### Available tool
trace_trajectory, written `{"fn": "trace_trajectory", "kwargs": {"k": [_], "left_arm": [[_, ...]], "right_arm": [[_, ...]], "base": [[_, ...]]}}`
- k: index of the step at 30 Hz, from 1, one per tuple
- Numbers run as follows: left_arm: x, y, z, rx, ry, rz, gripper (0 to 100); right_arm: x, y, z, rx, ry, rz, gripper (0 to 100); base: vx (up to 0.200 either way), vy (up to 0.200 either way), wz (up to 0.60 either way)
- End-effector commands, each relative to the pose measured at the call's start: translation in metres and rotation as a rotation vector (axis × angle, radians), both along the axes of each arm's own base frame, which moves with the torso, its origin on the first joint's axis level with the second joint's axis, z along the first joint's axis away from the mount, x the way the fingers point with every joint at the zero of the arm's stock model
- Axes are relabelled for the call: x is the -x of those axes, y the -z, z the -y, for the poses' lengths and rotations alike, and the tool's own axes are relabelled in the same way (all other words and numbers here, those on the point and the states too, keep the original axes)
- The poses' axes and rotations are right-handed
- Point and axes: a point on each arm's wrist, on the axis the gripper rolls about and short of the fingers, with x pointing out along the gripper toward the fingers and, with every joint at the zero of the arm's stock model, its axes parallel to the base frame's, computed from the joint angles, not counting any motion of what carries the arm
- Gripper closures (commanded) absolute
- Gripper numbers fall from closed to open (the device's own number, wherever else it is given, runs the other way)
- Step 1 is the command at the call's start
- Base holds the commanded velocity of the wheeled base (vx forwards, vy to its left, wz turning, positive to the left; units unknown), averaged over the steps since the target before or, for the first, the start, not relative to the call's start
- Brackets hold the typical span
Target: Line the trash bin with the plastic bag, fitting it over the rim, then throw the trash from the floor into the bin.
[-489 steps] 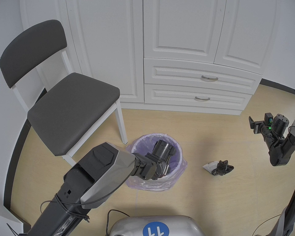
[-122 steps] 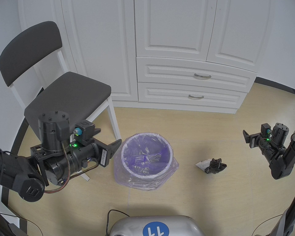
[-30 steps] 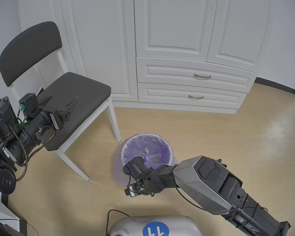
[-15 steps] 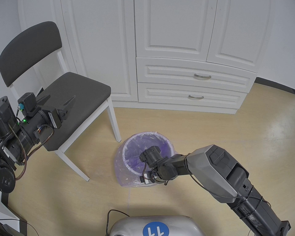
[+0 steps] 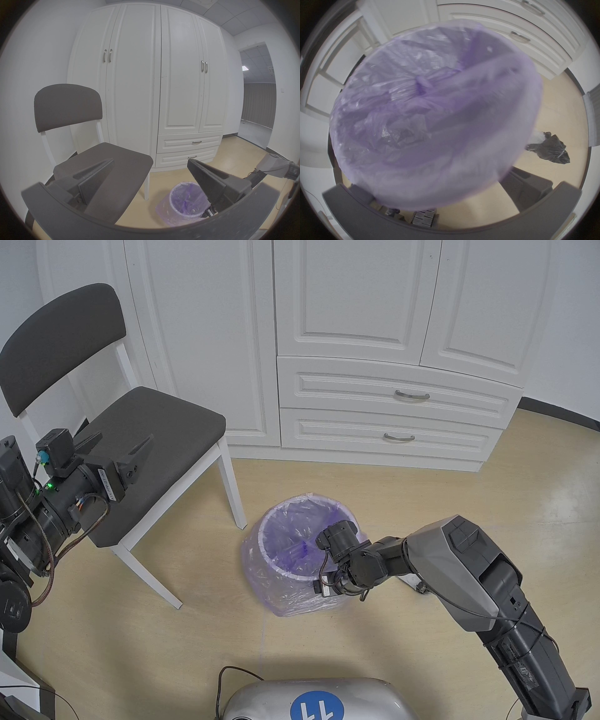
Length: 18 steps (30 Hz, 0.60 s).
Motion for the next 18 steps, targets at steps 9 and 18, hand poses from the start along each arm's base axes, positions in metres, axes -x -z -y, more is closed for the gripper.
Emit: {"fn": "trace_trajectory", "kwargs": {"k": [9, 18], "left_arm": [[-0.001, 0.002, 0.0, -0.004, 0.012, -0.009, 0], [0.0, 0.003, 0.001, -0.008, 0.028, -0.011, 0]], "right_arm": [[-0.021, 0.002, 0.043, 0.04, 0.019, 0.008, 0], [-0.045, 0.005, 0.078, 0.07, 0.024, 0.073, 0]], "base": [[0.0, 0.0, 0.0], [0.0, 0.0, 0.0]]}}
